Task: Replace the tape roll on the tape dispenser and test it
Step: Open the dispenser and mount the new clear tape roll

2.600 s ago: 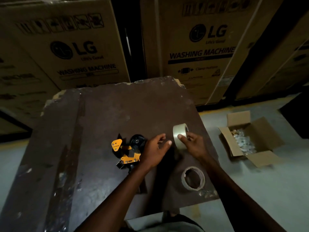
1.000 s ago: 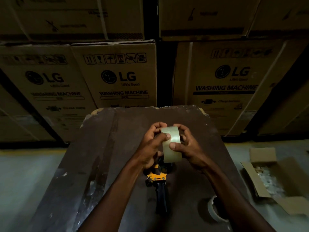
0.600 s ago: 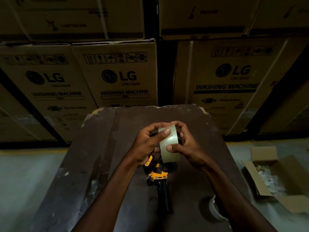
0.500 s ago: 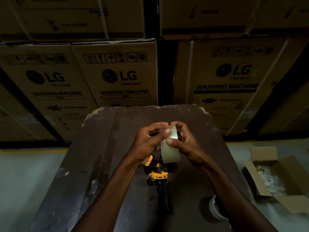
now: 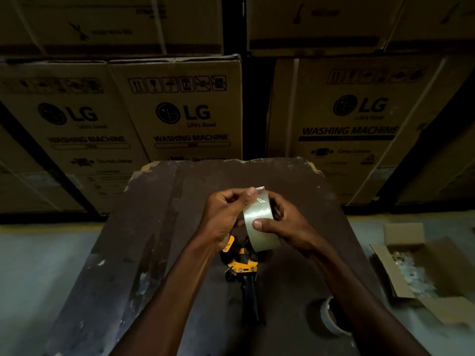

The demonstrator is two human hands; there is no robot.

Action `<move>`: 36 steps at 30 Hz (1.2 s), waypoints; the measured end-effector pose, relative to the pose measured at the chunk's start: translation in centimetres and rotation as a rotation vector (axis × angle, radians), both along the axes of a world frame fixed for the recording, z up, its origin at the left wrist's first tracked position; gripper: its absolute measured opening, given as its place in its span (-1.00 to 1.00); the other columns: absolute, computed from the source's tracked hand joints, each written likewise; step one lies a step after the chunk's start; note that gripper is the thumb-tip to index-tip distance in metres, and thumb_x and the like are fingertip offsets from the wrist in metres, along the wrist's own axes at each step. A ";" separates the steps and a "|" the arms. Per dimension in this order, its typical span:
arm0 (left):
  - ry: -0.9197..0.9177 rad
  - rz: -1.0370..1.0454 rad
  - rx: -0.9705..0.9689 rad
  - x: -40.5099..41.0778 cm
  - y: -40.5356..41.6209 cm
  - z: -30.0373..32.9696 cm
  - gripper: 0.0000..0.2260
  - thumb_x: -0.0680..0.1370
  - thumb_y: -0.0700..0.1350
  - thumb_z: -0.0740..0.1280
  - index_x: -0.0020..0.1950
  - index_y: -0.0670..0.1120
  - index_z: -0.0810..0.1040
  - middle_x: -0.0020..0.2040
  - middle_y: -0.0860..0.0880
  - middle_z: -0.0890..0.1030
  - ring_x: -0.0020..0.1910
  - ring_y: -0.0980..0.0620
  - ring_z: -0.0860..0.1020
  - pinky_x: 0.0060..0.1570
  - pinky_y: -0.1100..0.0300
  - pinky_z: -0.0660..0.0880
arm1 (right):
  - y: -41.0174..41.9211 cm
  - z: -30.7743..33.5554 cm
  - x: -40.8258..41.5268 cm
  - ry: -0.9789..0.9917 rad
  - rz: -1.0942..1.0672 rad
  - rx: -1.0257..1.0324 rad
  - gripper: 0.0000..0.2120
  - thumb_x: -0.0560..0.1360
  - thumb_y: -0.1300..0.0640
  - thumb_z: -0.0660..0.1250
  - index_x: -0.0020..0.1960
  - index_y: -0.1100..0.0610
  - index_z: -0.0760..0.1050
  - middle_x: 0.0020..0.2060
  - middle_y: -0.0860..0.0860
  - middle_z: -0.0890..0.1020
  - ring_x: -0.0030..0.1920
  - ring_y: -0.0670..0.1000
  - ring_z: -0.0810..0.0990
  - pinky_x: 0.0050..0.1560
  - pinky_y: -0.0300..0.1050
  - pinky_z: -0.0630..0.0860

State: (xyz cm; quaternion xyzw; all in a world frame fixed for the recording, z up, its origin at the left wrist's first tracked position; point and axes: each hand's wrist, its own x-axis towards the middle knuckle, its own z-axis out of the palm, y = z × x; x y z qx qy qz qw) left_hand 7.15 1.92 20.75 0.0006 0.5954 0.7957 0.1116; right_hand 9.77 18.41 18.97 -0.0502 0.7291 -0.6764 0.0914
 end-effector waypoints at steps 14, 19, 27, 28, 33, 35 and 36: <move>-0.089 0.022 0.052 0.2 -0.2 -0.7 -0.79 0.48 -0.07 0.47 -0.01 -0.20 0.70 -0.17 -0.10 0.73 -0.23 -0.01 0.70 -0.34 0.16 0.59 | 0.9 -0.2 -0.3 0.026 0.160 0.094 -0.24 0.28 -0.03 0.55 0.41 -0.28 0.34 0.28 -0.07 0.57 0.24 -0.03 0.60 0.17 -0.03 0.62; -0.058 -0.028 0.039 -0.2 -0.9 -0.8 -0.70 0.39 -0.02 0.49 -0.01 -0.20 0.68 -0.12 -0.08 0.73 -0.19 0.03 0.69 -0.28 0.15 0.61 | 0.8 -0.5 -0.6 -0.012 0.176 0.162 -0.17 0.19 -0.14 0.54 0.41 -0.20 0.30 0.34 0.01 0.50 0.30 0.07 0.54 0.28 0.14 0.55; 0.045 -0.135 0.035 -1.0 -2.4 -2.1 -0.77 0.33 0.03 0.52 -0.12 -0.08 0.72 -0.07 -0.05 0.74 -0.06 0.03 0.69 -0.11 0.12 0.64 | 2.2 -0.2 -1.4 0.025 0.237 0.251 -0.32 0.31 0.05 0.58 0.37 -0.07 0.41 0.17 -0.11 0.63 0.16 -0.09 0.63 0.06 -0.16 0.61; 0.038 -0.129 0.048 -1.0 -2.3 -2.5 -0.81 0.35 0.00 0.51 -0.12 -0.07 0.73 -0.08 -0.05 0.74 -0.06 0.04 0.69 -0.11 0.13 0.64 | 2.4 0.0 -1.6 0.021 0.250 0.273 -0.30 0.30 0.02 0.59 0.38 -0.10 0.41 0.20 -0.10 0.62 0.17 -0.07 0.62 0.11 -0.10 0.62; -0.015 -0.077 0.127 -1.0 -2.4 -3.8 -0.88 0.43 -0.07 0.43 -0.11 -0.07 0.71 -0.10 -0.05 0.75 -0.10 0.09 0.70 -0.15 0.24 0.61 | 3.3 0.3 -2.0 -0.024 0.332 0.347 -0.21 0.26 0.08 0.62 0.30 -0.40 0.31 0.29 -0.16 0.50 0.24 -0.10 0.55 0.16 -0.16 0.60; 0.014 -0.121 0.126 -0.9 -2.7 -4.1 -0.87 0.44 -0.07 0.43 -0.07 -0.06 0.72 -0.01 -0.04 0.74 -0.01 0.08 0.69 -0.09 0.27 0.59 | 3.6 0.3 -2.1 -0.031 0.340 0.393 -0.08 0.25 0.07 0.62 0.47 -0.26 0.23 0.36 -0.11 0.45 0.29 -0.06 0.51 0.23 -0.11 0.57; 0.034 -0.138 0.112 -0.8 -2.8 -4.3 -0.86 0.44 -0.06 0.44 -0.06 -0.05 0.72 0.02 -0.04 0.74 0.03 0.08 0.69 -0.07 0.28 0.59 | 3.7 0.4 -2.2 -0.034 0.350 0.413 -0.03 0.25 0.07 0.62 0.52 -0.20 0.19 0.38 -0.09 0.43 0.31 -0.02 0.50 0.26 -0.06 0.55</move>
